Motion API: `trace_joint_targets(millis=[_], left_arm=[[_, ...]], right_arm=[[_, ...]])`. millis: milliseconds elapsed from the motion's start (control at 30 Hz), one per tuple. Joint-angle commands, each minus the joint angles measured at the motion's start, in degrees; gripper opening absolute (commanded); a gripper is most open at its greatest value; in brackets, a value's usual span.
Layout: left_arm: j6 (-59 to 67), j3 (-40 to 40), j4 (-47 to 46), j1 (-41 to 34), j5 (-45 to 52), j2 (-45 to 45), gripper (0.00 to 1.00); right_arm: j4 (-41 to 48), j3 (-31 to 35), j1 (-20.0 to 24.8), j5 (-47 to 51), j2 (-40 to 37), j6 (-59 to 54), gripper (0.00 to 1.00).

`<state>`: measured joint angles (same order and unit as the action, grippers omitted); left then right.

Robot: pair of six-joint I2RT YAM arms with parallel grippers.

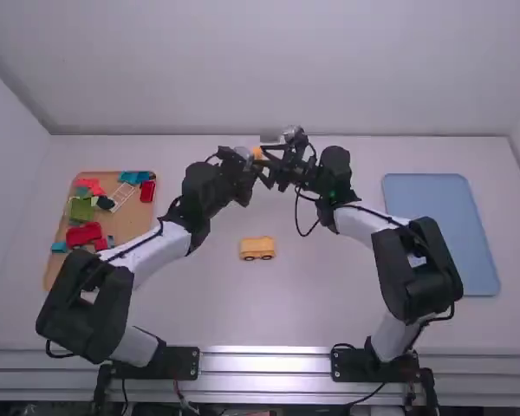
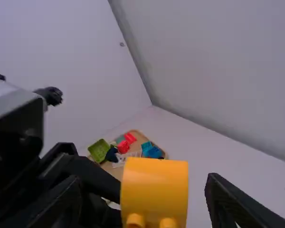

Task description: Assemble lego blocks to make yellow taxi

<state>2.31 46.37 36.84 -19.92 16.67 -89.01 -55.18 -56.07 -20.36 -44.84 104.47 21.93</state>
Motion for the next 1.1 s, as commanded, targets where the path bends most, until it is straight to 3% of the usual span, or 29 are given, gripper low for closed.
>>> trace_joint_targets(millis=[0,300,467,633,700,733,767,1000,1067], left_arm=[[-0.61,-0.37,0.33,-0.68,2.36,1.79,0.02],[-1.46,-0.37,-0.11,-0.72,2.38,1.79,0.04],[-1.46,-0.37,0.37,-0.72,2.38,1.79,0.13],[-1.49,-0.37,0.85,-0.70,2.38,1.79,0.22],[-1.46,-0.37,1.16,-0.70,2.40,1.79,0.48],[-1.49,-0.37,1.20,-0.70,2.40,1.79,0.94],[-1.51,-0.37,1.20,-0.72,2.38,1.79,0.99],[-1.49,-0.37,-1.90,-0.70,0.90,1.79,0.99],[-1.49,-0.37,-4.02,-0.63,-1.38,1.79,0.99]], right_arm=[[0.04,-0.11,0.00,-0.11,0.46,0.13,0.67],[0.13,-0.11,0.04,-0.15,0.46,0.15,0.45],[0.13,-0.11,0.04,-0.11,0.46,0.13,0.32],[0.11,-0.11,0.00,-0.09,0.46,0.15,0.29],[0.09,-0.11,0.07,-0.04,0.46,0.13,0.27],[0.04,-0.11,0.07,0.07,0.46,0.15,0.26],[0.04,-0.11,0.07,0.59,0.46,0.15,0.25],[1.09,-1.31,1.01,8.72,-0.02,0.13,0.21],[7.19,-2.89,2.29,10.05,-1.51,-1.09,0.19]])
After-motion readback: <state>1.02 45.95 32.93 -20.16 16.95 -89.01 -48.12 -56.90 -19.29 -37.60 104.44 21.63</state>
